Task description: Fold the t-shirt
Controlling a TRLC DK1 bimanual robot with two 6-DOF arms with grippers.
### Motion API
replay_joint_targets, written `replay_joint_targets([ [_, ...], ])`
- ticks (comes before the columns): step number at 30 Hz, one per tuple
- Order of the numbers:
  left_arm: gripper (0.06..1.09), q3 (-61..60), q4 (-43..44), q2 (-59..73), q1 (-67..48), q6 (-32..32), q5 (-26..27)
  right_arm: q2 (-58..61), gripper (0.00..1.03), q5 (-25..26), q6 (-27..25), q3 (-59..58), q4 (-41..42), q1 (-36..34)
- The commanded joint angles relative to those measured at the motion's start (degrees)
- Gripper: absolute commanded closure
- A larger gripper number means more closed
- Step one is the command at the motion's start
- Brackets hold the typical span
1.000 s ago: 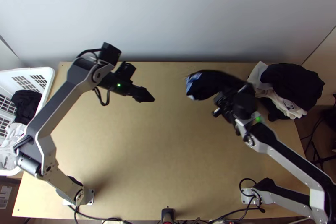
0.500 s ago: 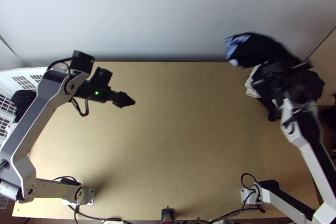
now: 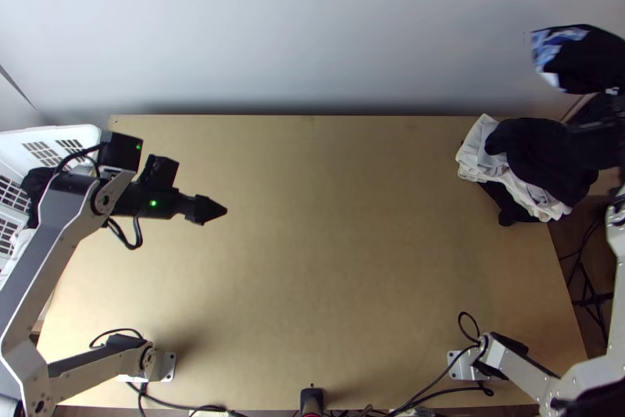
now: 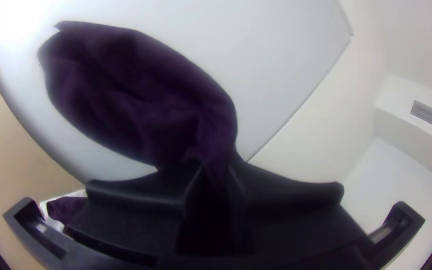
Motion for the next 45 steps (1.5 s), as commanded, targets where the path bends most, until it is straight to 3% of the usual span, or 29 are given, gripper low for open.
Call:
replay_joint_targets([
  [1,0.10,-5.0,0.8,-3.4,2.0,-0.3,0.0,4.8,1.00,-5.6,0.9,2.9,0.4,-10.1],
  [10,0.10,-6.2,-0.6,-6.6,4.1,-0.3,-0.1,13.7,1.00,-5.6,2.4,-2.9,7.3,-6.9],
  [15,0.10,-7.1,-4.1,-9.8,5.9,1.3,-0.2,19.2,1.00,-2.4,4.0,-3.7,8.2,-2.9],
  [21,0.10,-8.3,-6.4,-12.7,7.8,2.8,-0.2,19.2,1.00,-0.1,4.4,-10.2,9.7,-0.1],
  [40,0.10,-12.1,-5.7,-15.6,6.8,1.2,0.0,17.7,1.00,0.1,2.1,-23.8,7.1,0.0],
  [41,0.10,-12.4,-5.7,-15.9,6.9,1.2,0.0,17.4,0.99,0.1,2.4,-24.0,6.9,0.0],
  [45,0.10,-14.2,-5.6,-17.3,6.8,1.0,0.1,14.5,0.66,0.1,3.3,-24.9,5.4,-0.1],
])
